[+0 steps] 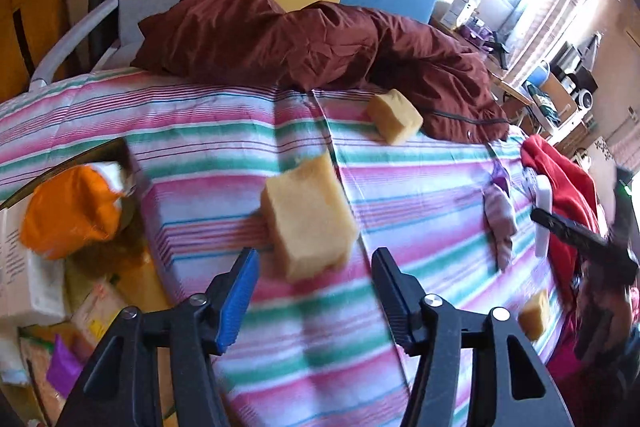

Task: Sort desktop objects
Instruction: 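Grasp the white block with the right gripper while the left gripper moves toward a yellow sponge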

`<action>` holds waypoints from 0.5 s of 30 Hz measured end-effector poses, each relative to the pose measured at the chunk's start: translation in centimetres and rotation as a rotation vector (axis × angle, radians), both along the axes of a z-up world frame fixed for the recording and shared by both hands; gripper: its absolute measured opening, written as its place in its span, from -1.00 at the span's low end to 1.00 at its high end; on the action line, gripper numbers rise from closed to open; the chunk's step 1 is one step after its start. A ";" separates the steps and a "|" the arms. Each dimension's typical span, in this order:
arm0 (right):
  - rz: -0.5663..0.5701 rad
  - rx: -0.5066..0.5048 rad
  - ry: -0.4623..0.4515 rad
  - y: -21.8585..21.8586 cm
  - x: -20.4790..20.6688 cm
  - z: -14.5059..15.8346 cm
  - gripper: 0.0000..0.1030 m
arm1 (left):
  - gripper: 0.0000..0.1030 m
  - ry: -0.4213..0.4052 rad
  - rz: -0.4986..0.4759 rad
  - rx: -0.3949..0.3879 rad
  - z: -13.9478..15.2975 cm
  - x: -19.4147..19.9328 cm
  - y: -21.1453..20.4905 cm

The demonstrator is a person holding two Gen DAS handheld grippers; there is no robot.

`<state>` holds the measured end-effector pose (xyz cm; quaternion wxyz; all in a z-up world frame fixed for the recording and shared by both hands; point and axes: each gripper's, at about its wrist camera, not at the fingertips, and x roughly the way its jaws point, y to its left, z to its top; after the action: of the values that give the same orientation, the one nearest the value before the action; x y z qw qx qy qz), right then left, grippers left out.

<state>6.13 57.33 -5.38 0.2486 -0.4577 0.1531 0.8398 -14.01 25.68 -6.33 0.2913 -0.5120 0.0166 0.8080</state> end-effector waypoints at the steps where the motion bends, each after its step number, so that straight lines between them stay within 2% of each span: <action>1: 0.026 0.006 0.008 -0.5 -0.2 0.2 0.22 | 0.23 -0.004 0.008 -0.015 -0.3 -0.4 0.4; 4: 0.077 0.017 0.013 -1.5 -0.6 0.3 0.22 | 0.40 -0.047 0.029 -0.048 -1.7 -1.8 1.8; 8: 0.121 0.011 0.038 -2.4 -0.7 0.7 0.22 | 0.58 -0.059 0.046 -0.061 -2.5 -2.8 3.1; 12: 0.142 0.019 0.037 -2.8 -0.8 0.8 0.22 | 0.59 -0.049 0.059 -0.091 -3.1 -3.5 4.4; 15: 0.169 0.019 0.044 -3.3 -0.9 0.9 0.22 | 0.52 -0.027 0.054 -0.168 -4.2 -4.0 5.4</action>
<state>5.20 54.08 -4.48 0.1778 -0.4481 0.1114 0.8690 -18.00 31.08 -10.54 0.2255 -0.5458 0.0665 0.8042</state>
